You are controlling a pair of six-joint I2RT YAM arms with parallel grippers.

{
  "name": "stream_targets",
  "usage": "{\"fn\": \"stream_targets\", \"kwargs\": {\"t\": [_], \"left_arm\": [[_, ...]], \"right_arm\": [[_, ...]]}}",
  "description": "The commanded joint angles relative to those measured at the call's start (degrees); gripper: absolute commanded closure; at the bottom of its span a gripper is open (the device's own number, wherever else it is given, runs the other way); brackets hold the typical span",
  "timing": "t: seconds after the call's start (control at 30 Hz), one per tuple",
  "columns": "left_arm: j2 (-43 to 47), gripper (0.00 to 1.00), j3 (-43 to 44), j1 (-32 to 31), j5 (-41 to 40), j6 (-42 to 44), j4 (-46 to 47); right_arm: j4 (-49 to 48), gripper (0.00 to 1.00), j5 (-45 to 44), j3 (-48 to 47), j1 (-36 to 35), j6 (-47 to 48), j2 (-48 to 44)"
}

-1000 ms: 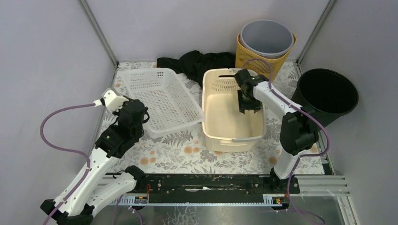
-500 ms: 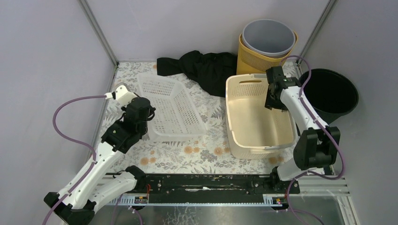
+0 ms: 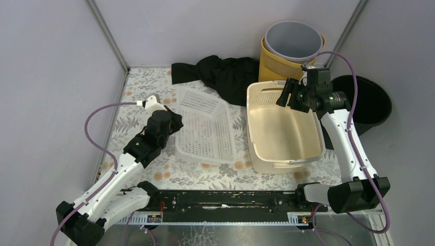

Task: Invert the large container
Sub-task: Move the container to the center of the board.

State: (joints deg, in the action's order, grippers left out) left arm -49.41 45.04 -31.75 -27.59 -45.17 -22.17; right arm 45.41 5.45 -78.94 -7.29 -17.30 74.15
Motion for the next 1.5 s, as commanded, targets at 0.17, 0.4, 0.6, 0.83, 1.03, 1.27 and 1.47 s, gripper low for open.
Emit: {"fn": "stream_targets", "kwargs": {"t": [0.17, 0.4, 0.6, 0.83, 1.03, 1.27, 1.47], "left_arm": [[-6.2, 1.0, 2.1, 1.7, 9.3, 0.8, 8.5], [-10.6, 0.63, 2.0, 4.8, 11.5, 1.4, 2.5], [-12.1, 0.4, 0.1, 5.5, 10.4, 2.3, 1.1], [-13.0, 0.27, 1.1, 5.5, 10.3, 3.1, -0.4], [-12.2, 0.23, 2.9, 5.6, 10.6, 3.9, -1.3], [-14.3, 0.1, 7.8, 5.2, 19.0, 4.1, -1.5], [-23.4, 0.0, 16.3, -1.8, 21.3, 3.1, -1.3]], "right_arm": [[-2.1, 0.3, 14.9, -1.4, -0.2, 0.0, -4.1], [-2.0, 0.3, 16.9, 0.3, -0.2, 1.0, -5.4], [-2.3, 0.3, 18.9, 1.0, -0.2, 1.1, -5.9], [-2.5, 0.3, 20.6, 1.1, -0.2, 0.7, -6.7], [-2.7, 0.3, 21.1, 1.2, -0.3, 0.5, -6.4], [-2.6, 0.31, 21.4, 0.3, -0.6, 0.3, -6.0], [-2.7, 0.31, 21.7, -0.3, -0.8, 0.0, -5.7]]}}
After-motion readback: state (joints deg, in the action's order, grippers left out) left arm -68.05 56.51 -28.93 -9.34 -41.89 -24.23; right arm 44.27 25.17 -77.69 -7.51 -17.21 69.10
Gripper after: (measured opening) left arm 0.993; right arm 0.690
